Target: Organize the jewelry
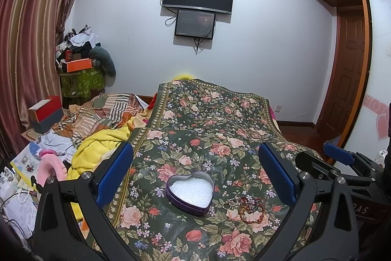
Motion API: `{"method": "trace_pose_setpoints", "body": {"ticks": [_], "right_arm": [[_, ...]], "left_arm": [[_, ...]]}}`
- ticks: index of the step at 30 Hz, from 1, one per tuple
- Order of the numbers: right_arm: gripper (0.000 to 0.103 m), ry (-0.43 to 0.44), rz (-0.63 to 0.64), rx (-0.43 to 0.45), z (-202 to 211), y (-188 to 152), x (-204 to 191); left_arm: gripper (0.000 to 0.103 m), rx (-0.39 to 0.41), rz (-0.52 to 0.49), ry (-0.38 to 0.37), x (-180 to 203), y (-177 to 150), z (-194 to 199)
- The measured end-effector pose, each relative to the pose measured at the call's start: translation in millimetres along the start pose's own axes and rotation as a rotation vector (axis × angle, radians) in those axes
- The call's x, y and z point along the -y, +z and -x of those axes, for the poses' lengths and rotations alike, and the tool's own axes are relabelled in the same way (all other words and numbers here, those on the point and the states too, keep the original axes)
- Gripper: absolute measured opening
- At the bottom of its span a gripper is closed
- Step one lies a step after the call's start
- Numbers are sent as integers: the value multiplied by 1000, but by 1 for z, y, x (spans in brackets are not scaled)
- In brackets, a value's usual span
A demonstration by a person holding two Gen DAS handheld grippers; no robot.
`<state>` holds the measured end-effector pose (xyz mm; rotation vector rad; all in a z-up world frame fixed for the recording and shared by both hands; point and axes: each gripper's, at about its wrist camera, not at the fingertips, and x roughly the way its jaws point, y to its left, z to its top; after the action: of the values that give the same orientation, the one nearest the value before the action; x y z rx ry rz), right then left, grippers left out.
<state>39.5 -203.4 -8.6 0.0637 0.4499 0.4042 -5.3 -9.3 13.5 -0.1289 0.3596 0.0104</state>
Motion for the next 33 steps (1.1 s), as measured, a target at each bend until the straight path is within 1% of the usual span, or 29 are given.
{"method": "trace_pose_setpoints", "body": {"ticks": [19,25,29,33], "right_arm": [[91,-5,-6,7,1,2,3],[91,-21,-2,4,-2,-1,6],[91,-51,12,-26,-10,-5,10],[91,-70,11,-69,-18,-12,17]], "left_arm": [[103,1,-4,0,0,1,0],[103,-2,-4,-2,0,0,0],[103,-28,-7,-10,2,-2,-7],[103,-85,-12,13,1,-6,-22]]}}
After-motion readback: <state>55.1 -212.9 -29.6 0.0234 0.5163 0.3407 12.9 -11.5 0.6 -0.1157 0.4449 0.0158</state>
